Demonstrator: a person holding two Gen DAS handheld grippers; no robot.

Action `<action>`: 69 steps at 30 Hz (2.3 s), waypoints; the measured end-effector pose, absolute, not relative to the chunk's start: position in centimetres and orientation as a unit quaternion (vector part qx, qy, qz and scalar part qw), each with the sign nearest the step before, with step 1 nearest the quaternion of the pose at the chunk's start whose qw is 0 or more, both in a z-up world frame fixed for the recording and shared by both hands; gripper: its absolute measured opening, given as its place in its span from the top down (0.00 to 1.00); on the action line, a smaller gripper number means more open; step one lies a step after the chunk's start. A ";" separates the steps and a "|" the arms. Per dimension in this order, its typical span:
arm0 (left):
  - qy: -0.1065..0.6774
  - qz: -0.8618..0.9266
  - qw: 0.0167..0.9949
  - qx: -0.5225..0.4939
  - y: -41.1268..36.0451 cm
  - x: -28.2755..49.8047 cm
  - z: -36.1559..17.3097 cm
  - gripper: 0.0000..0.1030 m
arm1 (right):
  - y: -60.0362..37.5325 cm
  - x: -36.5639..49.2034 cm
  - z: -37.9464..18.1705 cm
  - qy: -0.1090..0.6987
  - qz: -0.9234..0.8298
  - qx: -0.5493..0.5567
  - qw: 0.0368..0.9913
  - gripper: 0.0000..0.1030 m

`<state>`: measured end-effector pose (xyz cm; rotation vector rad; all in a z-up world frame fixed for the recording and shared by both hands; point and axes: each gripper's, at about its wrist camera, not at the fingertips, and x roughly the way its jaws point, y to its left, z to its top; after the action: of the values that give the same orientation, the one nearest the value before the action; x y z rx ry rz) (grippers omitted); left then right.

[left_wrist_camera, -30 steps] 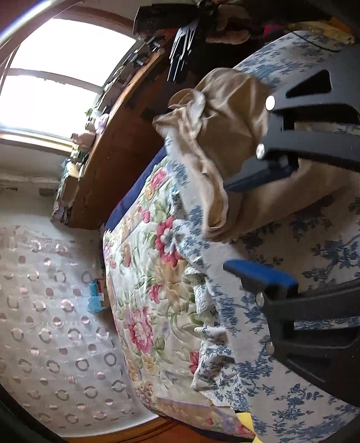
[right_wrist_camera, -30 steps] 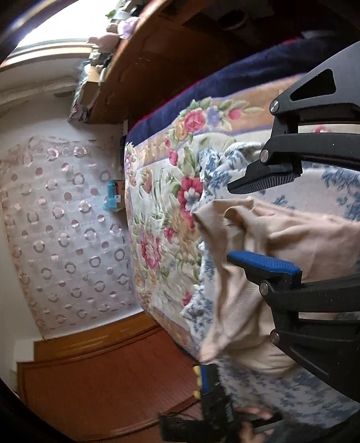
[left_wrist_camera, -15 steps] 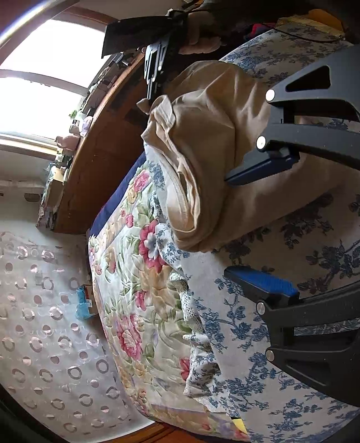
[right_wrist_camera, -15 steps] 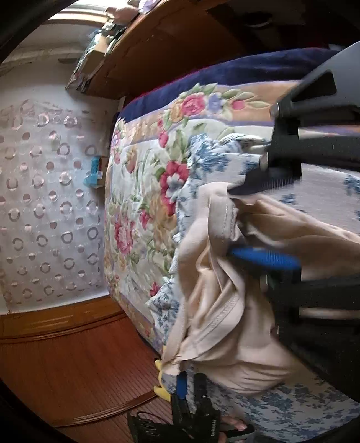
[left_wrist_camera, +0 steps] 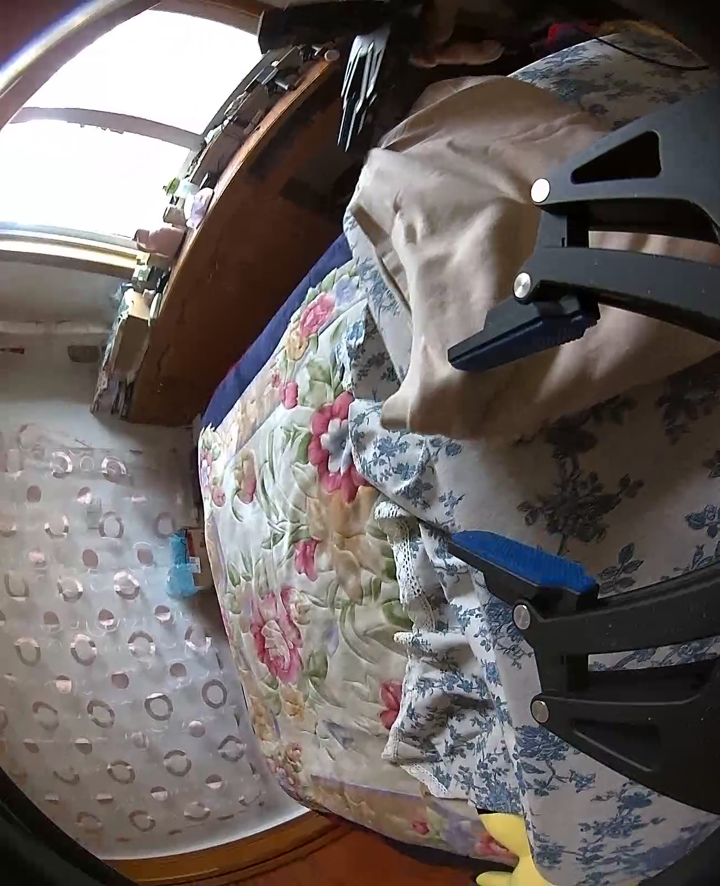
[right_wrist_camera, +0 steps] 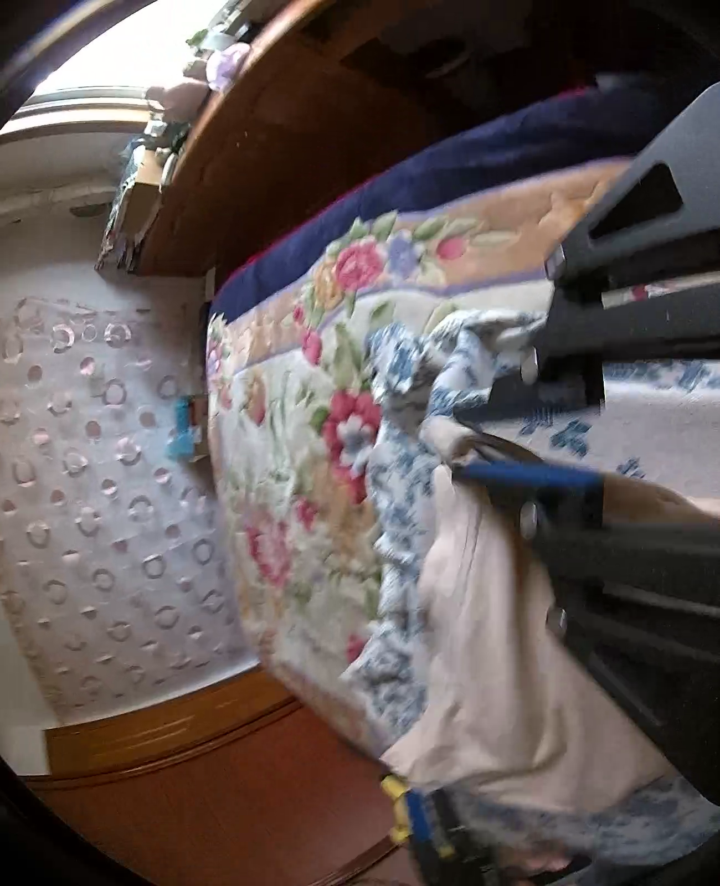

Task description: Fold small clothes

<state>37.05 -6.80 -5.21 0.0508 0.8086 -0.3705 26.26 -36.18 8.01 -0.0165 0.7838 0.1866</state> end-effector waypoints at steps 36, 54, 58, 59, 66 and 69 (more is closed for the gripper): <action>0.449 -0.266 0.852 -0.030 -8.6 38.0 -8.6 0.84 | -33.1 26.8 4.8 0.426 0.195 0.005 0.884 0.66; 0.296 -0.238 0.922 -0.075 -0.8 27.9 2.7 0.86 | -30.3 23.5 9.8 0.306 0.258 -0.016 0.916 0.82; 0.281 -0.188 0.938 -0.077 3.7 25.6 3.2 0.86 | -25.6 24.7 10.6 0.295 0.295 -0.054 0.907 0.82; 0.277 -0.170 0.942 -0.080 5.3 24.8 3.2 0.86 | -24.1 25.3 10.7 0.293 0.306 -0.065 0.903 0.82; 0.251 -0.048 0.956 -0.142 14.8 20.2 1.3 0.86 | -10.9 29.6 10.7 0.282 0.386 -0.156 0.864 0.82; 0.247 -0.001 0.955 -0.166 18.0 18.8 -0.1 0.86 | -5.1 31.2 9.9 0.269 0.417 -0.188 0.848 0.82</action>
<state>18.77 18.00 -0.06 -0.3369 0.5010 -0.0027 31.16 -5.12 9.89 -0.3973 0.5678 0.8785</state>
